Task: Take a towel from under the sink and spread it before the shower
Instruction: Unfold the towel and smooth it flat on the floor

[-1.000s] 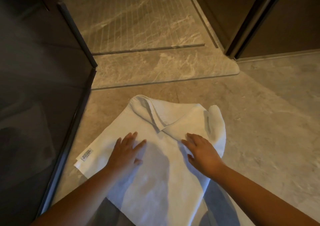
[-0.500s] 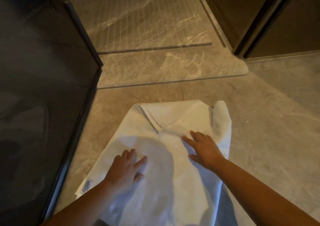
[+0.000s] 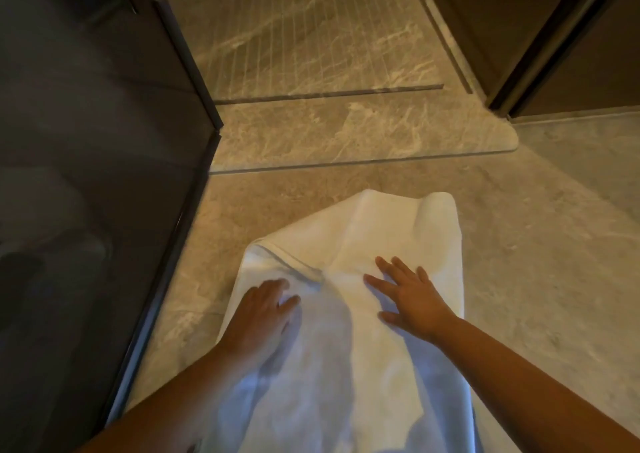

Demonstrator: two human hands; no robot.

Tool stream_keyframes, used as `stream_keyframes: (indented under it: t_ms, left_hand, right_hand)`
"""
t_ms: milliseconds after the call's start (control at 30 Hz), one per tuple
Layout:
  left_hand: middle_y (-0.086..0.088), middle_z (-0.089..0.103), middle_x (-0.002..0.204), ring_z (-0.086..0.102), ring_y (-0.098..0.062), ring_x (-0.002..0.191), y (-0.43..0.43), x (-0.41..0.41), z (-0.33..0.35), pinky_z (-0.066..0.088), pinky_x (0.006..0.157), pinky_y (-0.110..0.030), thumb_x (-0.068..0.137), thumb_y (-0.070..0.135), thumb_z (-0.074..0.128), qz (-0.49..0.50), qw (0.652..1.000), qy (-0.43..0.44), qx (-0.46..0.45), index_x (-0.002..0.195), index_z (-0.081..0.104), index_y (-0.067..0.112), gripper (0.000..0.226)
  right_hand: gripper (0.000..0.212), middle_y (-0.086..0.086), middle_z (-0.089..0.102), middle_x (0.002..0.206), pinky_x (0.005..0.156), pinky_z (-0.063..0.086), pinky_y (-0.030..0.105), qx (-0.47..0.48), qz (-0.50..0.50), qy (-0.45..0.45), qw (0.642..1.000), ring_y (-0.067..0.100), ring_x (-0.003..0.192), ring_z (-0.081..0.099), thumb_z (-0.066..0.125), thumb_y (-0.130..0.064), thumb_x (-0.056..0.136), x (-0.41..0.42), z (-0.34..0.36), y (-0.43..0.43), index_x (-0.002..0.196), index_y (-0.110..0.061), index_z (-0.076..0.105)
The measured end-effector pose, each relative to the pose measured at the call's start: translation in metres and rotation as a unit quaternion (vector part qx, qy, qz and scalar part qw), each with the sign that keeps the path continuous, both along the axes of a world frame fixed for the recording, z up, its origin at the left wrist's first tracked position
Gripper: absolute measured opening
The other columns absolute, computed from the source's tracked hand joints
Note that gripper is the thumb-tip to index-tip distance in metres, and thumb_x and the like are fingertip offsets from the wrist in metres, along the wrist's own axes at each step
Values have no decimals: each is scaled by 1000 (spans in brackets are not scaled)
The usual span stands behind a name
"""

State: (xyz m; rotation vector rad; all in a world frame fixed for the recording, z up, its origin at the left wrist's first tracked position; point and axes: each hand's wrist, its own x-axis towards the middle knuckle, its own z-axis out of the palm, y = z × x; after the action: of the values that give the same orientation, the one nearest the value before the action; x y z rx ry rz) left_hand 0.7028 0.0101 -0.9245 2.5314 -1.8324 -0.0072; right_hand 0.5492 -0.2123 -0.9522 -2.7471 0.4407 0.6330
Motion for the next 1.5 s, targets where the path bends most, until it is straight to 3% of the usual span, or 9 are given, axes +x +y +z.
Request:
stream_keyframes:
  t_ms: [133, 233, 333, 533, 733, 1033, 1133, 1267, 1500]
  left_hand:
    - [-24, 66, 108, 66, -39, 95, -31, 18, -1, 56, 70, -46, 48, 5, 88, -1, 1000, 6, 13, 91, 73, 10, 46]
    - [-22, 66, 112, 63, -39, 101, -45, 27, -5, 53, 73, -55, 65, 13, 74, -55, 998, -36, 18, 97, 72, 17, 32]
    - [-17, 68, 109, 66, -34, 97, -50, 39, -12, 55, 71, -49, 74, 26, 38, -106, 992, -66, 29, 98, 72, 22, 42]
    - [-14, 71, 95, 69, -30, 85, -56, 62, -20, 56, 66, -38, 68, 18, 69, -120, 991, -40, -41, 99, 64, 10, 32]
    - [-19, 64, 81, 64, -33, 71, -72, 82, -17, 50, 60, -35, 80, 8, 62, 112, 971, 138, -158, 82, 65, 1, 8]
    - [-20, 59, 98, 55, -37, 95, -85, 158, -14, 36, 73, -29, 83, 8, 61, 457, 800, 281, -270, 105, 55, 2, 23]
    - [-25, 50, 119, 49, -40, 107, -76, 141, -21, 41, 87, -43, 81, 10, 63, 429, 856, 211, -196, 117, 49, 1, 41]
    - [-25, 41, 138, 38, -39, 128, -67, 93, -35, 34, 103, -50, 78, 20, 71, 210, 947, 221, -102, 127, 47, 2, 58]
    - [-2, -22, 153, -40, -16, 127, -24, 36, -63, -7, 112, -43, 88, 58, 39, 73, 971, 199, 107, 144, -1, 32, 74]
  right_hand:
    - [72, 0, -12, 157, 114, 10, 50, -10, -61, -7, 998, 24, 144, -9, 48, -45, 89, -13, 4, -11, 144, -36, 2]
    - [79, 4, -11, 157, 112, 19, 49, 2, -129, 3, 992, 26, 144, -7, 55, -45, 85, -20, 5, -23, 144, -35, 3]
    - [83, 6, -13, 157, 112, 21, 51, 51, -163, 14, 985, 30, 144, -9, 61, -41, 83, -23, 3, -27, 145, -32, 5]
    - [85, 6, -15, 156, 112, 15, 57, 93, -173, 5, 980, 31, 142, -16, 65, -38, 81, -8, -2, -40, 145, -29, 8]
    - [84, 4, -16, 156, 112, 10, 60, 95, -168, 3, 981, 29, 142, -19, 65, -33, 81, 6, -4, -44, 145, -31, 10]
    - [83, 4, -15, 156, 113, 11, 57, 84, -143, 12, 986, 29, 142, -17, 65, -32, 82, 18, 0, -49, 145, -31, 10]
    - [84, 2, -14, 156, 112, 12, 58, 76, -128, 17, 989, 31, 142, -17, 64, -32, 82, 21, 0, -50, 145, -30, 9]
    - [83, 0, -14, 156, 112, 13, 59, 68, -101, 22, 992, 33, 142, -17, 62, -34, 83, 25, 1, -51, 145, -31, 7]
    - [77, 2, -16, 156, 115, 7, 51, 31, -109, -31, 993, 27, 143, -16, 55, -31, 89, 17, -4, -40, 144, -31, 2]
